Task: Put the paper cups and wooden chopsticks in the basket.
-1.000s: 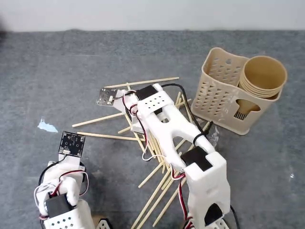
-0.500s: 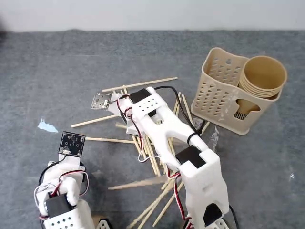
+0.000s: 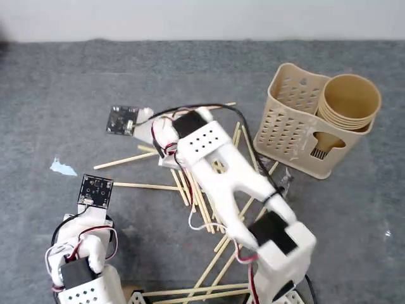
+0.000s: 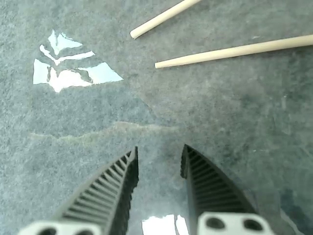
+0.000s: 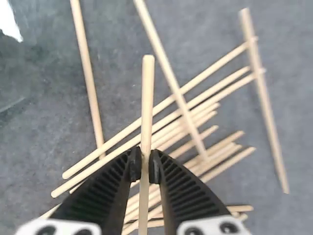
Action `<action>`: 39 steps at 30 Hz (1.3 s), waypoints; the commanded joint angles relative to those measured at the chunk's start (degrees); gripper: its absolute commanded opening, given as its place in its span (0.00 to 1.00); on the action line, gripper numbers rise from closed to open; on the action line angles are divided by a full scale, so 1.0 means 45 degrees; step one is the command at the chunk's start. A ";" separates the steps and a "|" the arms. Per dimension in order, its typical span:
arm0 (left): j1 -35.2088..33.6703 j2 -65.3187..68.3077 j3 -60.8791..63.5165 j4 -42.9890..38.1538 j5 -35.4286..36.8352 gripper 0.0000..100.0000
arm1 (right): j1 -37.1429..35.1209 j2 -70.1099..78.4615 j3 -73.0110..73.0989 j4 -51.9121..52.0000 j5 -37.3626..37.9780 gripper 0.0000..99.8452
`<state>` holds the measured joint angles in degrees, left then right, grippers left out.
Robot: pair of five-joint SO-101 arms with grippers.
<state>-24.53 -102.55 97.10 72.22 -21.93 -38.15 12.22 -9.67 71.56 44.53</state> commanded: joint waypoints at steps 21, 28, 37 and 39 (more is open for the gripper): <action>0.0039 -0.0098 -0.0147 0.0078 0.0078 0.14 | 0.7746 -0.6359 -0.0195 -0.7140 -0.5763 0.01; 0.0039 -0.0098 -0.0147 0.0078 0.0078 0.14 | 0.8508 -0.5460 -0.0195 -0.9172 -0.7228 0.01; 0.0039 -0.0098 -0.0147 0.0078 0.0078 0.14 | 0.8508 -0.4405 -0.0176 -0.7902 -0.7287 0.02; 0.0039 -0.0098 -0.0147 0.0078 0.0078 0.14 | 0.8469 -0.4366 -0.0176 -0.7062 -0.7287 0.07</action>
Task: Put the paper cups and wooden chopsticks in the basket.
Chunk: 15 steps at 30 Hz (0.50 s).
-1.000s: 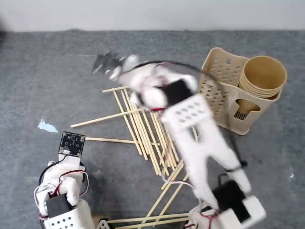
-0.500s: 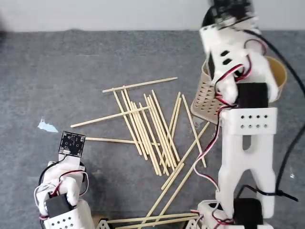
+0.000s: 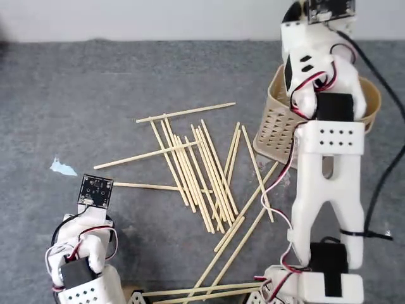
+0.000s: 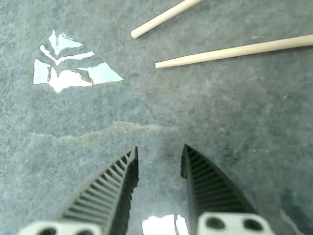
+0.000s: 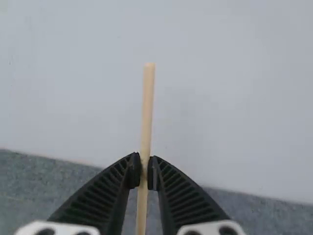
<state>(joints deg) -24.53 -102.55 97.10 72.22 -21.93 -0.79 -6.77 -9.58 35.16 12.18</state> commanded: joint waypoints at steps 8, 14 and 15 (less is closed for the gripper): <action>0.0039 -0.0098 -0.0147 0.0078 0.0078 0.14 | -0.0518 -0.1162 -0.0215 0.2706 -0.0918 0.16; 0.0039 -0.0098 -0.0147 0.0078 0.0078 0.14 | -0.3233 -0.1182 -0.0195 0.6261 -0.1035 0.16; 0.0039 -0.0098 -0.0147 0.0078 0.0078 0.14 | -0.3702 -0.0967 -0.0195 0.6789 -0.1211 0.16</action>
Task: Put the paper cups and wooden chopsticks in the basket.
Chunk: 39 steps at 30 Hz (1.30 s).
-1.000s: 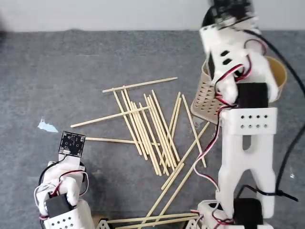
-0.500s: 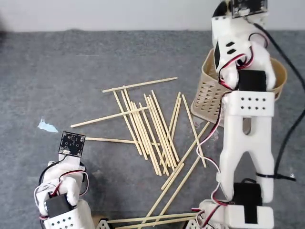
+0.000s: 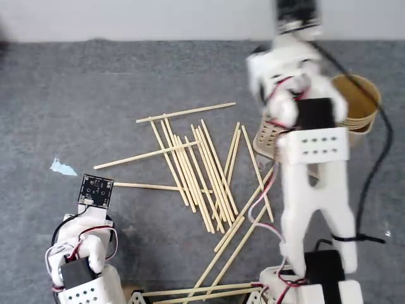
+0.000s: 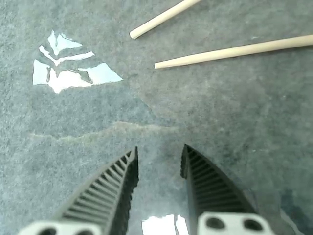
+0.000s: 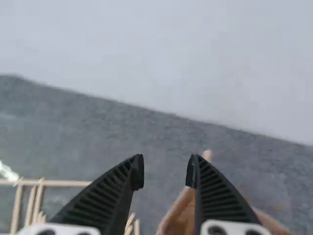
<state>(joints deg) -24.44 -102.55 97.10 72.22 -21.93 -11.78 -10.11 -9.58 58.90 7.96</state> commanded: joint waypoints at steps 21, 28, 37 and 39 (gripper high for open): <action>0.0020 -0.0098 -0.0147 0.0078 0.0078 0.14 | -0.3155 0.7785 -0.0313 0.1690 -0.0215 0.17; 0.0020 -0.0098 -0.0147 0.0078 0.0078 0.14 | -0.3350 0.8742 -0.1368 0.2725 -0.0234 0.25; 0.0020 -0.0098 -0.0147 0.0078 0.0078 0.14 | -0.3292 1.0579 -0.2872 0.3057 -0.0234 0.26; 0.0020 -0.0098 -0.0147 0.0078 0.0078 0.14 | -0.3292 1.0950 -0.3048 0.3057 -0.0215 0.21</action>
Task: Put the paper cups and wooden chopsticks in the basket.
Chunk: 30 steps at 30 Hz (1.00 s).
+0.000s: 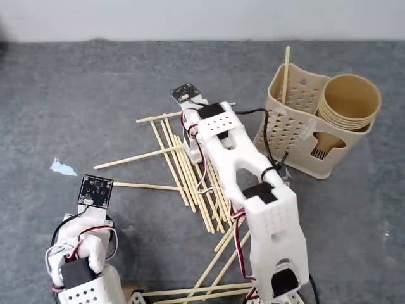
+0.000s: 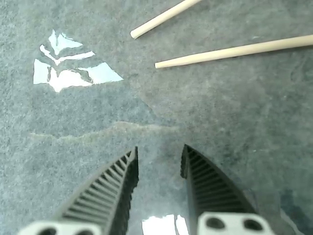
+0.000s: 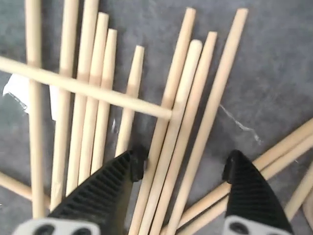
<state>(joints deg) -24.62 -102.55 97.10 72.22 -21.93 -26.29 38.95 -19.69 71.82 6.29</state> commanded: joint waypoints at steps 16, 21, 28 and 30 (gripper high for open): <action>0.0059 -0.0098 -0.0147 0.0078 0.0078 0.14 | 0.0088 -0.0596 -0.1133 0.1670 0.0156 0.04; 0.0059 -0.0098 -0.0147 0.0078 0.0078 0.14 | 0.0283 -0.1026 -0.1133 0.1944 0.0156 0.04; 0.0059 -0.0098 -0.0147 0.0078 0.0078 0.14 | 0.0420 -0.2471 -0.1133 0.2491 0.0156 0.04; 0.0059 -0.0098 -0.0147 0.0078 0.0078 0.14 | 0.0400 -0.2901 -0.1133 0.2686 0.0156 0.04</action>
<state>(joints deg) -24.62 -102.55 97.10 72.22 -21.93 -25.05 32.35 -22.68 82.64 6.37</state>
